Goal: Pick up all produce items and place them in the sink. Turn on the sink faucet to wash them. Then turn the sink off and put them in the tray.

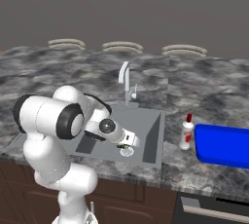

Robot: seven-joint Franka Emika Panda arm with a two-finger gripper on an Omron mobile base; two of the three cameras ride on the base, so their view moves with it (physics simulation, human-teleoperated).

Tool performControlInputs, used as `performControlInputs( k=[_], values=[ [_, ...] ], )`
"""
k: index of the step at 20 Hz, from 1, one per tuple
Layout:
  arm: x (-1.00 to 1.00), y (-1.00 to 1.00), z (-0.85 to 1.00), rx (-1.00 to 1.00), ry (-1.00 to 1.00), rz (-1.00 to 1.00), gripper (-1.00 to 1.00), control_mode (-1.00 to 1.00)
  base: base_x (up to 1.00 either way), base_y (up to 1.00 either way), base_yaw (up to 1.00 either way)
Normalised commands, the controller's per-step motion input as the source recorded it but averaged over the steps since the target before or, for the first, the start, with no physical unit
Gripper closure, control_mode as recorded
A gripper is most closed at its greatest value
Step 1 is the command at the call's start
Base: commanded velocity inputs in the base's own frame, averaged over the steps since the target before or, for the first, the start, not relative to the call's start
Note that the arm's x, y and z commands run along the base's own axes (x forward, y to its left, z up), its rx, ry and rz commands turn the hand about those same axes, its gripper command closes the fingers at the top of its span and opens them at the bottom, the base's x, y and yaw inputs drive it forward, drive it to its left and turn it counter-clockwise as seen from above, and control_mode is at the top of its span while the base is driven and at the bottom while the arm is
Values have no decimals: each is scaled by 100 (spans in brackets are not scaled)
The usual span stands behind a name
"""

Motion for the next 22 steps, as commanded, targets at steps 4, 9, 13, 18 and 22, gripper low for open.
performControlInputs(
  k=[4,9,13,18,22],
  values=[
    [34,-3,100,1,17,-7,100,-100,0,0,0],
    [61,-2,100,3,3,-3,100,-100,0,0,0],
    [63,-13,100,3,1,-2,100,-100,0,0,0],
    [8,-43,100,1,16,-2,100,-100,0,0,0],
    [9,-31,100,5,22,-2,100,-100,0,0,0]
  ],
)
